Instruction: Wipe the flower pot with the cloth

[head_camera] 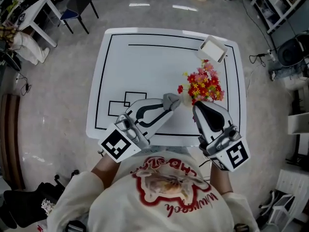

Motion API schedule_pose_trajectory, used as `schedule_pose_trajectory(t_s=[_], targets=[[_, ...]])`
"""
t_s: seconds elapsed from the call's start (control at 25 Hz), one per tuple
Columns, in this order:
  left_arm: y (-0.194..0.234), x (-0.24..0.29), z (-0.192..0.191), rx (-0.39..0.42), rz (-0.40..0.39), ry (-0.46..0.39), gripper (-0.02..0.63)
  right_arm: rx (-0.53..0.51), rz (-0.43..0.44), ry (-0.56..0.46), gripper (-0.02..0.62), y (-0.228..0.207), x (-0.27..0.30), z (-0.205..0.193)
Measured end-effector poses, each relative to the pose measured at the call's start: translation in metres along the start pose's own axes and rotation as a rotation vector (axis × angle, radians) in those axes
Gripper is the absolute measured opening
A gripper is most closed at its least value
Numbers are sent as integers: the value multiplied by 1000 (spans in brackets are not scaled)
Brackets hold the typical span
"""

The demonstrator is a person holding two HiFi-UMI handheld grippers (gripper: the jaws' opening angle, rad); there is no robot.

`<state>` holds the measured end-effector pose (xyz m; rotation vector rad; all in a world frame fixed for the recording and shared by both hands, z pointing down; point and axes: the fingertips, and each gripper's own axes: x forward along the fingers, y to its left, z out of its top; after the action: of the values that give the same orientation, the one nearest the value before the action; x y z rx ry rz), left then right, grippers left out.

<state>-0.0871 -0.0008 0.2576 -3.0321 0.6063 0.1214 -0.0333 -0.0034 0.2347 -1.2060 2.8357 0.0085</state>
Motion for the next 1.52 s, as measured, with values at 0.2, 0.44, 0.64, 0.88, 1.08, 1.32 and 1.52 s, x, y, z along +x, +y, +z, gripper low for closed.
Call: schedule_pose_trajectory(t_s=[0.2, 0.44, 0.64, 0.88, 1.08, 1.32, 1.52], targets=[[2, -10, -6, -76, -3, -7, 43, -3, -73, 11, 10, 0, -15, 0], [-19, -11, 6, -30, -42, -46, 43, -4, -106, 22, 10, 16, -40, -1], [-33, -18, 15, -105, -21, -77, 43, -51, -73, -23, 9, 20, -48, 14], [-83, -7, 40, -39, 26, -115, 43, -73, -29, -33, 9, 41, -85, 31], [-154, 3, 46, -64, 50, -150, 43, -30, -23, -35, 9, 58, -154, 29], [-246, -8, 39, -40, 112, -151, 43, -2, 30, -40, 9, 99, -234, 12], [-301, -31, 42, 2, 189, -123, 43, 8, 56, -23, 10, 136, -281, 3]])
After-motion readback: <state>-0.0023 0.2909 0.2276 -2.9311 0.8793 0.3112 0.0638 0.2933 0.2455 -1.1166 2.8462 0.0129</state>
